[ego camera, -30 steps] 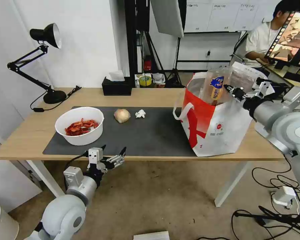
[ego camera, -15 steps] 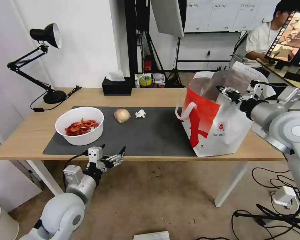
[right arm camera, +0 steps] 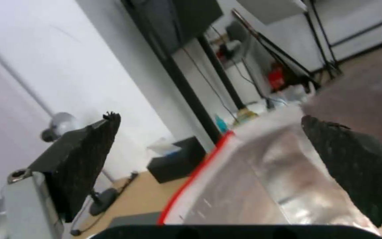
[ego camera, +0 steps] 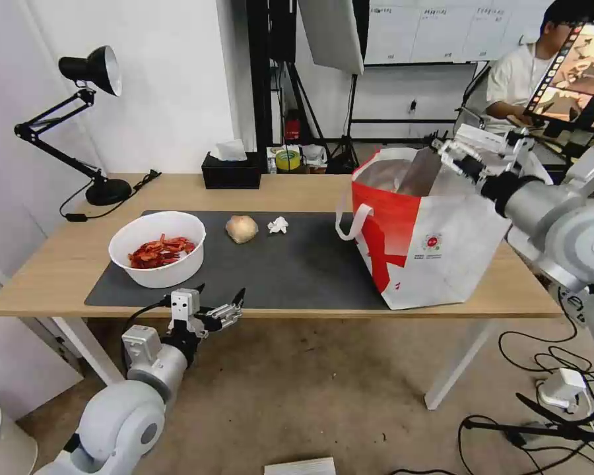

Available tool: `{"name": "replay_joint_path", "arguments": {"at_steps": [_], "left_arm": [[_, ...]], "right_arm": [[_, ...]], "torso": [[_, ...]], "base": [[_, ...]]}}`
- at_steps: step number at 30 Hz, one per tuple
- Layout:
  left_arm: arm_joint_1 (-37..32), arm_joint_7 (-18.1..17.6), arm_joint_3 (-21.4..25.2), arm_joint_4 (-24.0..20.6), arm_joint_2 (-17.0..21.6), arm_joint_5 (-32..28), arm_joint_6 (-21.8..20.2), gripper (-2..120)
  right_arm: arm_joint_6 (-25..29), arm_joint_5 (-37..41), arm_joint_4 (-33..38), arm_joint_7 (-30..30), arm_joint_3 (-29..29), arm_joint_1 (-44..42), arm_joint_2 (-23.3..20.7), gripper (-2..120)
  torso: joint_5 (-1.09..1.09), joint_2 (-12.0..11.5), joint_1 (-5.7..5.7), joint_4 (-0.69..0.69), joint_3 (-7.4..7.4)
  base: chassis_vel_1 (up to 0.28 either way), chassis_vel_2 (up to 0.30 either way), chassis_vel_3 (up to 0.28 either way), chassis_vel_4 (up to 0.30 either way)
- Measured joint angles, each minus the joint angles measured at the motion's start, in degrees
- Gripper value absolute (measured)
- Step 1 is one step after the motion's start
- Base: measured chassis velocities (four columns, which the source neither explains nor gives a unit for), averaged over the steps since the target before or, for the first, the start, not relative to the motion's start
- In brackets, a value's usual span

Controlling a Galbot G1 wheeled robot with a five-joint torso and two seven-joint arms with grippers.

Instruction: Pick up the trash from the table and place it into the takeout bag.

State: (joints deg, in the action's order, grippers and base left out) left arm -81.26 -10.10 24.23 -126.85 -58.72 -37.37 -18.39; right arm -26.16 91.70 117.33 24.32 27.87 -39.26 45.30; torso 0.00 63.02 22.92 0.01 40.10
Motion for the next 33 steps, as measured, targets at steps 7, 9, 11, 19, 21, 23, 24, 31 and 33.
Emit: {"name": "replay_joint_path", "arguments": {"at_steps": [7,9,11,19,21,23,24,31,33], "left_arm": [[-0.2,0.0,0.9,-0.1,0.1,0.7,0.4,100],[-0.1,0.1,1.1,-0.1,0.2,0.7,0.5,100],[0.0,0.2,1.4,-0.1,0.5,0.8,0.8,100],[-0.1,2.2,2.4,1.6,2.1,5.3,2.1,100],[-0.8,2.7,2.9,1.9,2.2,6.7,2.2,100],[-1.0,2.8,3.1,1.9,2.2,7.4,2.2,100],[-1.1,2.9,3.3,1.9,2.2,8.0,2.3,100],[-2.3,3.1,4.3,2.2,1.9,12.8,2.9,100],[-3.1,3.1,4.9,2.5,1.4,13.4,3.3,100]], "right_arm": [[0.5,-8.0,3.4,-13.6,-0.8,-2.6,-2.4,100],[0.5,-10.7,4.2,-16.8,-0.9,-3.6,-3.0,100],[0.6,-14.4,5.0,-20.3,-0.9,-4.9,-3.9,100],[3.0,-31.7,9.6,-31.3,-0.3,-12.8,-6.4,100],[5.0,-35.3,10.4,-32.2,-0.1,-16.2,-6.2,100],[6.3,-37.0,10.7,-32.6,0.0,-18.1,-5.7,100],[7.1,-38.1,10.8,-32.7,0.1,-19.3,-5.4,100],[13.7,-47.7,11.6,-31.5,0.8,-31.0,-1.0,100],[17.4,-50.6,11.5,-29.1,-0.2,-34.7,1.6,100]], "torso": [[0.00,0.0,0.00,0.00,0.00],[0.01,0.0,0.00,0.00,0.00],[0.00,0.0,0.00,0.00,0.00],[0.00,0.0,0.00,-0.02,0.00],[0.00,0.0,0.00,0.00,0.00],[-0.01,0.0,0.00,0.00,0.00],[0.00,0.0,0.00,0.00,0.00],[0.01,0.0,-0.01,-0.02,0.00],[0.00,0.0,0.00,-0.01,0.00]], "base": [[0.000,0.000,0.000,0.000],[0.000,0.000,0.000,0.000],[0.000,0.000,0.000,0.000],[0.000,0.000,0.000,0.000],[0.000,0.000,0.000,0.000],[0.000,0.000,0.000,0.000],[0.000,0.000,0.000,0.000],[0.000,0.000,0.000,0.000],[0.000,0.000,0.000,0.000]]}}
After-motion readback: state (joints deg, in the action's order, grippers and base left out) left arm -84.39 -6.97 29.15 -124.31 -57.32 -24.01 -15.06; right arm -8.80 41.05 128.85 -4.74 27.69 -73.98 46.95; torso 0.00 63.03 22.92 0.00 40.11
